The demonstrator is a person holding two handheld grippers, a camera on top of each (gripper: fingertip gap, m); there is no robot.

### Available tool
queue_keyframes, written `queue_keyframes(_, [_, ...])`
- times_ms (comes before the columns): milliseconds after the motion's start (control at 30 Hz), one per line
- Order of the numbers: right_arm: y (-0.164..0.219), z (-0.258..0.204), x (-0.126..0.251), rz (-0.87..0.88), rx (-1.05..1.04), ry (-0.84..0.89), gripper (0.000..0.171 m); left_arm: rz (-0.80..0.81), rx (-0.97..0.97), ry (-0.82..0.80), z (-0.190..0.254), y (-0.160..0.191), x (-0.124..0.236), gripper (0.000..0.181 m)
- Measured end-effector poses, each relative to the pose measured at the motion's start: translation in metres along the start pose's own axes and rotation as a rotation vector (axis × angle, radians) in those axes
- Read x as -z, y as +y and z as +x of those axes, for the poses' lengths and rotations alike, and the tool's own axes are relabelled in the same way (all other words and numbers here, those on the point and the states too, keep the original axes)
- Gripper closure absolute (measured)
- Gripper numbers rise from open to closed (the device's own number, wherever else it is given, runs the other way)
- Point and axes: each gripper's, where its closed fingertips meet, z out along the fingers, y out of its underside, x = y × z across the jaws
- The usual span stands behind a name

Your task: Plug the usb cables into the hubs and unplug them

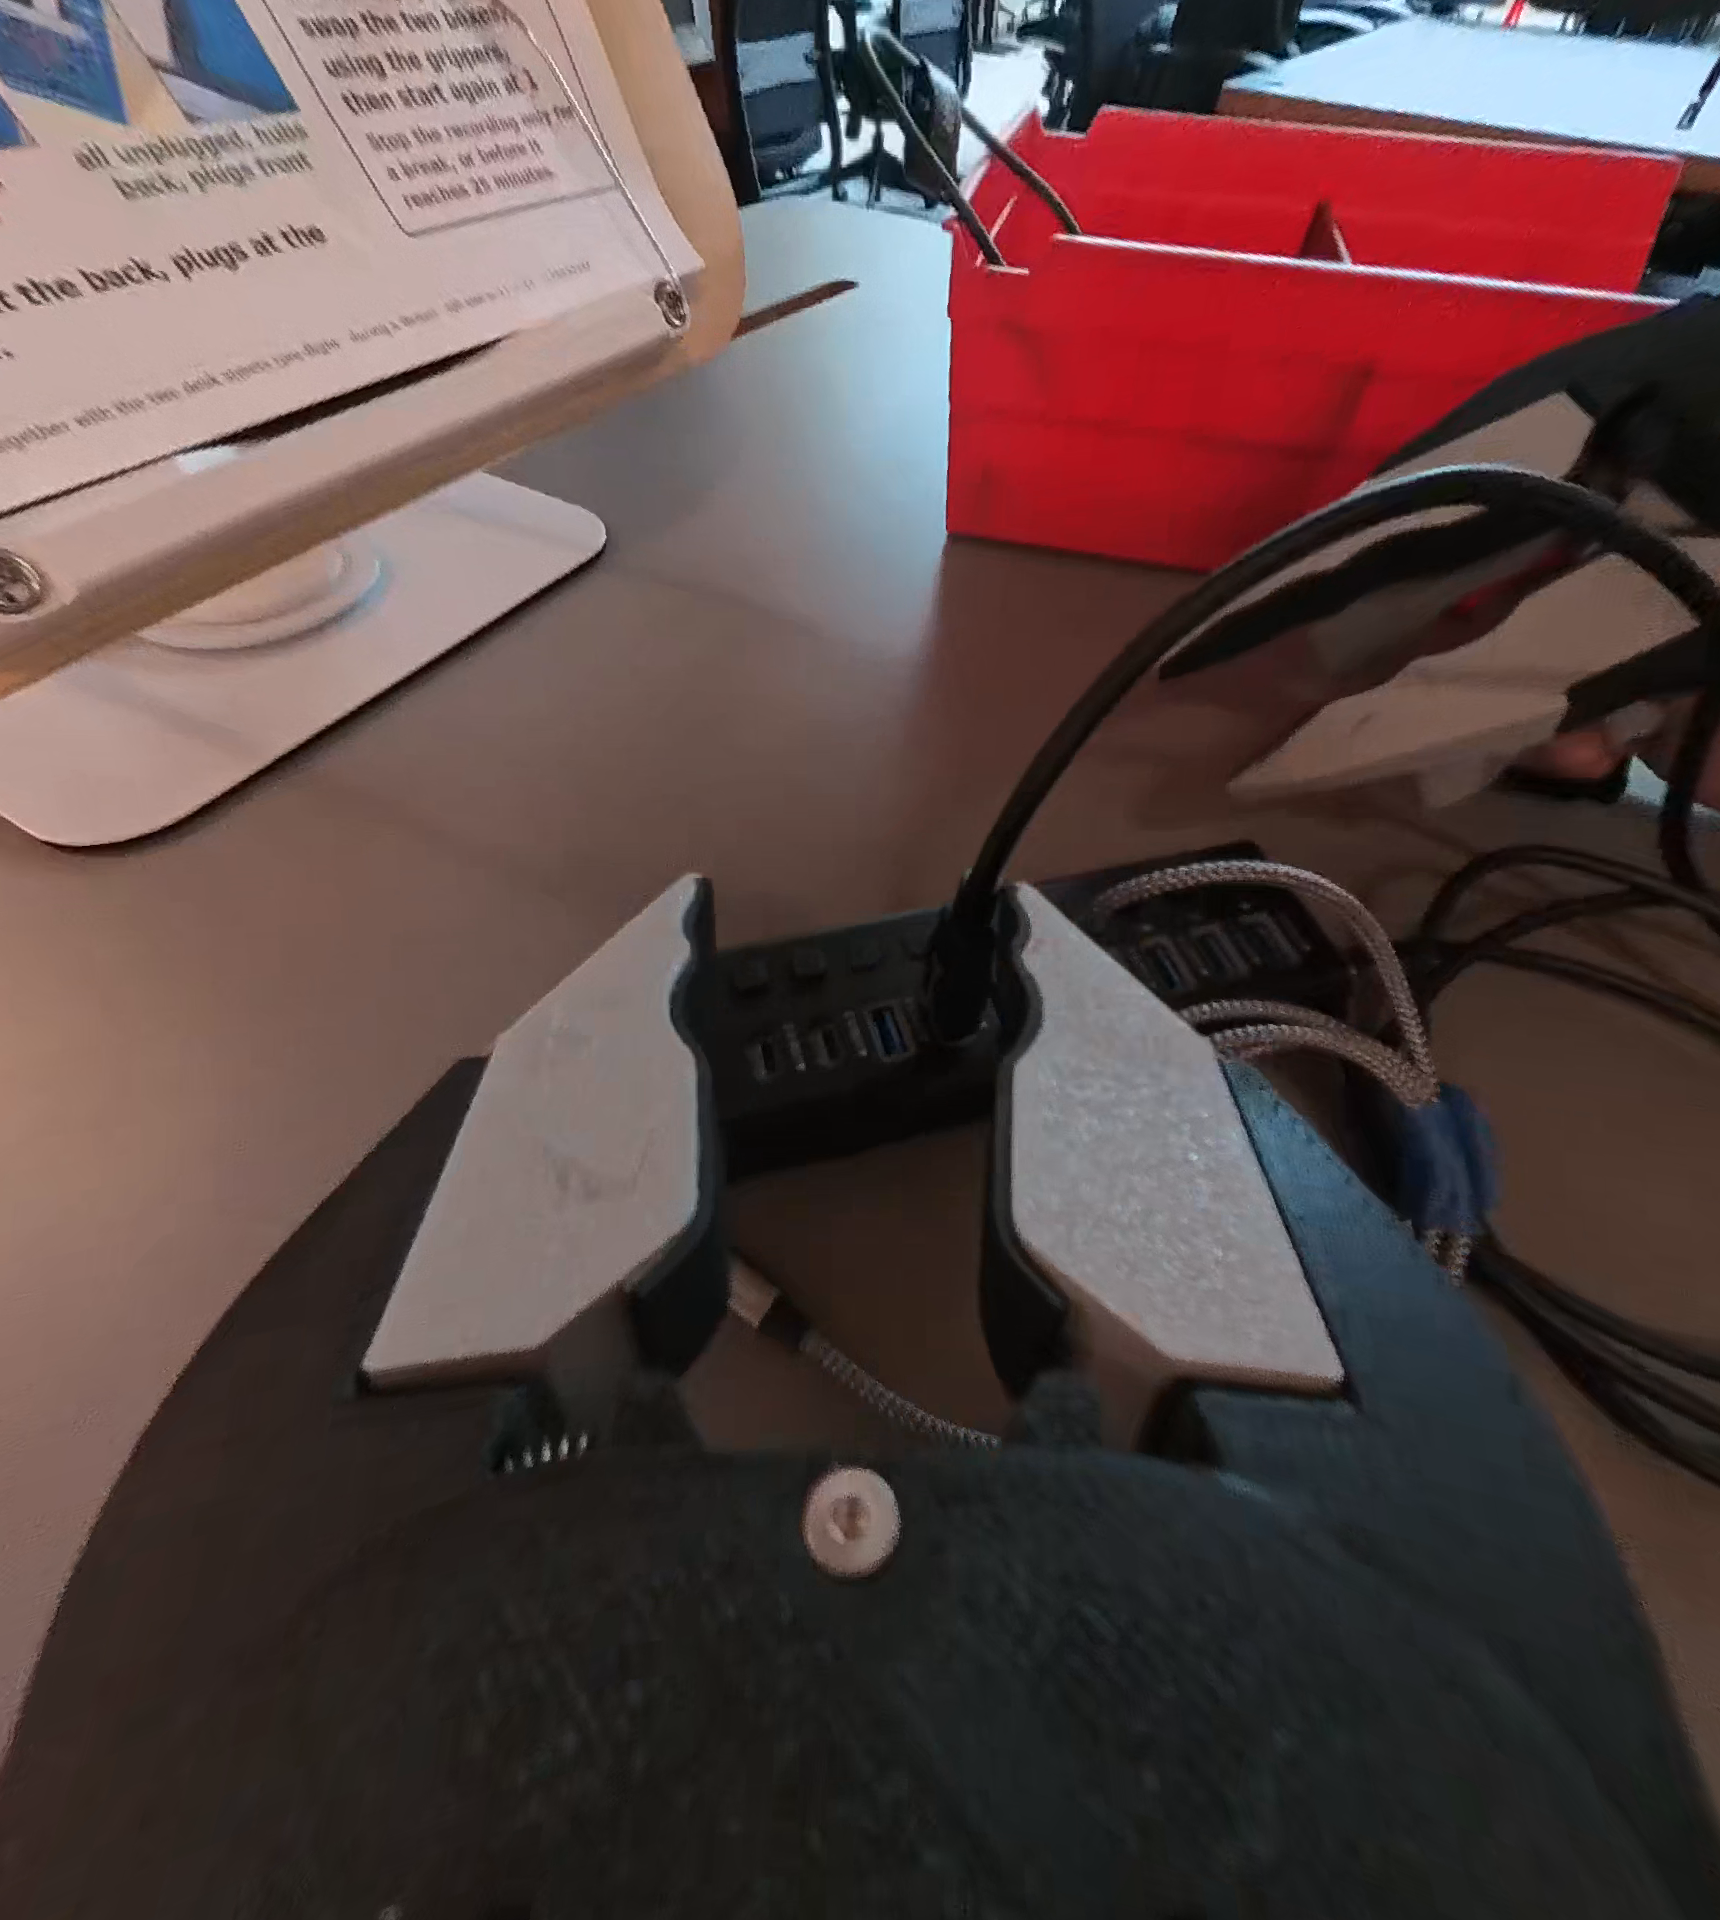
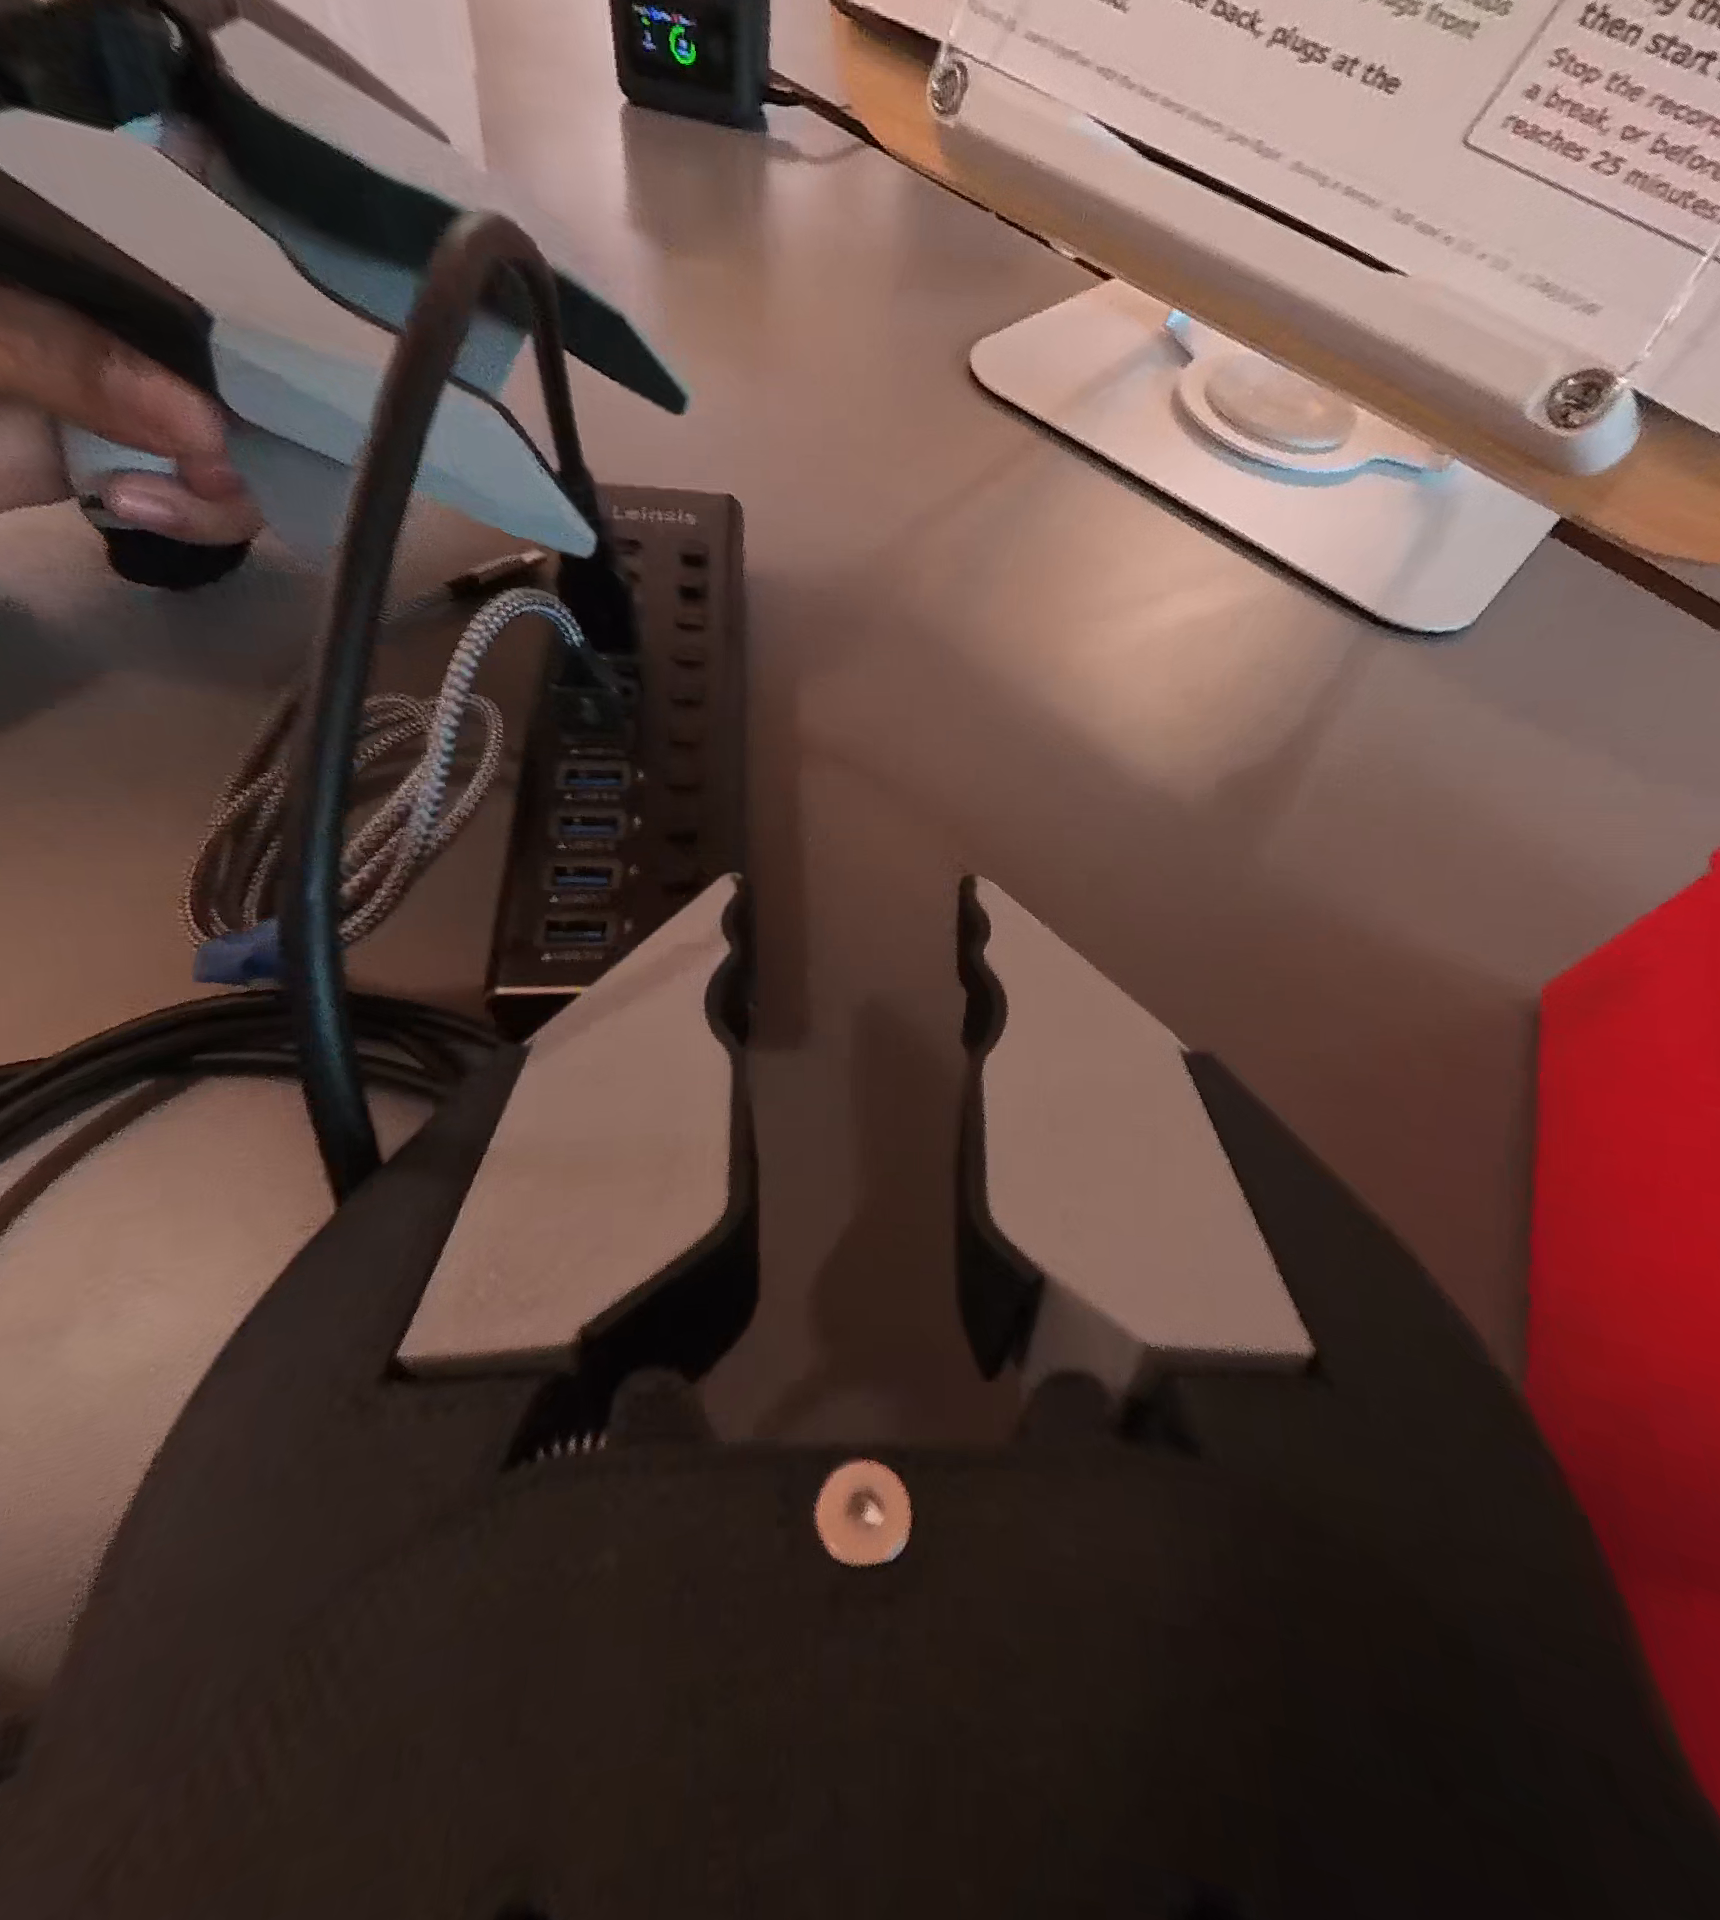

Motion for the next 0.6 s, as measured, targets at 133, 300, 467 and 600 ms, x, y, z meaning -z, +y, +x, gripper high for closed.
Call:
queue_keyframes(133, [-0.003,0.005,0.003,0.026,-0.031,0.006,0.134,-0.013,-0.011,-0.015,0.000,0.002,0.000,0.130])
queue_keyframes(300, [-0.017,0.024,0.022,0.131,-0.093,0.068,0.134,-0.001,-0.024,-0.041,-0.004,0.001,0.003,0.125])
queue_keyframes(467, [-0.038,0.011,0.060,0.271,-0.176,-0.024,0.127,0.054,0.073,0.046,-0.005,-0.006,0.008,0.123])
queue_keyframes(600, [-0.069,-0.046,0.091,0.348,-0.134,-0.191,0.142,0.240,0.217,0.056,-0.021,-0.033,0.029,0.136])
